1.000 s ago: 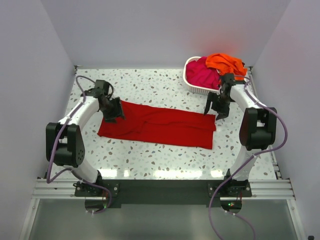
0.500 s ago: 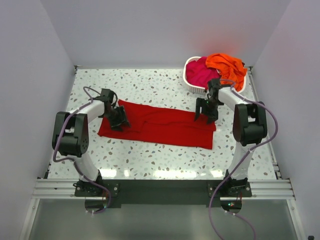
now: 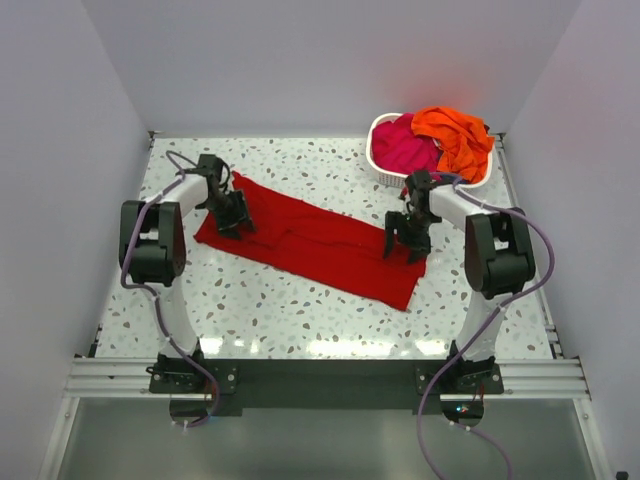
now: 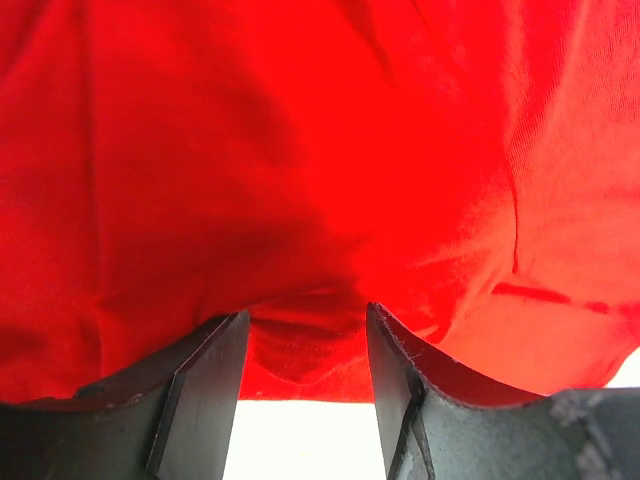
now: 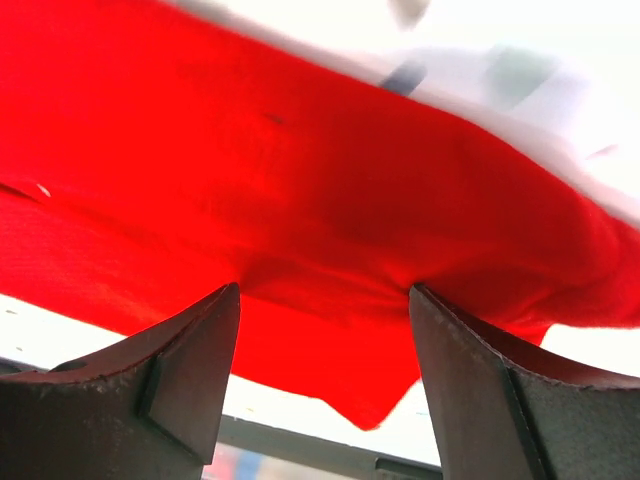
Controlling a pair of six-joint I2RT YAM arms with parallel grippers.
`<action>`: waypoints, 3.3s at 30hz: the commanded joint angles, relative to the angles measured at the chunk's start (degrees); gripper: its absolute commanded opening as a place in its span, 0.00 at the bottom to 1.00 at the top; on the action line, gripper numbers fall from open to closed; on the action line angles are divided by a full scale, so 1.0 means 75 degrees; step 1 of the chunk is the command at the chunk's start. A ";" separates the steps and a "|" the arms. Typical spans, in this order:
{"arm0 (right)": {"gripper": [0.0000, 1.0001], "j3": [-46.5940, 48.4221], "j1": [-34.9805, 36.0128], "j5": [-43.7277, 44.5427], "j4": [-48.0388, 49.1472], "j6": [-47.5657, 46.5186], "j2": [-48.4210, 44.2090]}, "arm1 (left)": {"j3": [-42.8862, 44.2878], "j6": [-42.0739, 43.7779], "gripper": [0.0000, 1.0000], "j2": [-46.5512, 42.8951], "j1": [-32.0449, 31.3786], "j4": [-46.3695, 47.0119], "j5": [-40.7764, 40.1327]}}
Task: Fold and stack the t-shirts
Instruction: Fold the tshirt
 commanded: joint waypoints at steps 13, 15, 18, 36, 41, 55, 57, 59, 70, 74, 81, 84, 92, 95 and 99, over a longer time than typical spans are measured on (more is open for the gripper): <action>0.72 -0.0784 0.2324 -0.0771 -0.0099 0.1430 -0.0260 | 0.3885 0.1540 0.56 0.2926 0.0489 -0.0350 -0.3252; 0.73 -0.0772 0.2548 -0.1121 0.0017 0.1688 -0.0318 | 0.4482 0.1623 0.56 0.3231 0.0489 -0.0524 -0.3499; 0.73 -0.0714 0.2782 -0.1217 0.0100 0.1818 -0.0483 | 0.5105 0.1740 0.57 0.3385 0.0489 -0.0573 -0.3547; 0.75 0.0553 0.2854 -0.0747 -0.0264 0.0097 -0.1479 | 0.2870 0.0429 0.76 -0.0809 -0.1010 -0.0551 -0.2996; 0.75 -0.0008 0.2854 -0.0748 0.0263 -0.0115 -0.1479 | 0.1813 -0.0427 0.76 -0.1128 -0.1842 0.0141 -0.2539; 0.74 -0.0537 0.2854 -0.0620 0.1142 -0.0408 -0.0858 | -0.0153 -0.0978 0.79 -0.2505 -0.3155 0.0681 -0.2491; 0.74 -0.0572 0.2854 -0.0514 0.1201 -0.0408 -0.0765 | -0.0878 -0.1049 0.79 -0.3023 -0.3155 0.0728 -0.2573; 0.74 -0.0631 0.2865 -0.0525 0.1271 -0.0408 -0.0659 | -0.1291 -0.1143 0.80 -0.3692 -0.3155 0.0612 -0.2725; 0.73 -0.1263 0.3474 -0.0444 0.1588 0.0060 -0.0600 | -0.2968 -0.1669 0.81 -0.6199 -0.3155 -0.0185 -0.3311; 0.73 -0.1580 0.3942 -0.0385 0.1670 0.0551 -0.0799 | -0.3471 -0.1846 0.82 -0.6833 -0.3155 -0.0490 -0.3371; 0.73 -0.1663 0.4833 -0.0315 0.1635 0.0998 -0.0987 | -0.4782 -0.2291 0.83 -0.8017 -0.3155 -0.0678 -0.3125; 0.73 -0.1557 0.5208 -0.0245 0.1506 0.1080 -0.0987 | -0.5310 -0.2549 0.83 -0.8591 -0.3155 -0.0807 -0.3008; 0.74 -0.0972 0.5619 -0.0081 0.0863 0.1174 -0.1571 | -0.6296 -0.3181 0.82 -0.9752 -0.3167 -0.0655 -0.2352; 0.74 -0.0573 0.5608 0.0165 0.0242 0.1022 -0.1899 | -0.6449 -0.3451 0.81 -0.9718 -0.3214 -0.0257 -0.2246; 0.75 -0.0397 0.5538 0.0587 -0.0275 0.0986 -0.2263 | -0.6403 -0.3779 0.80 -0.9064 -0.3716 0.0317 -0.2116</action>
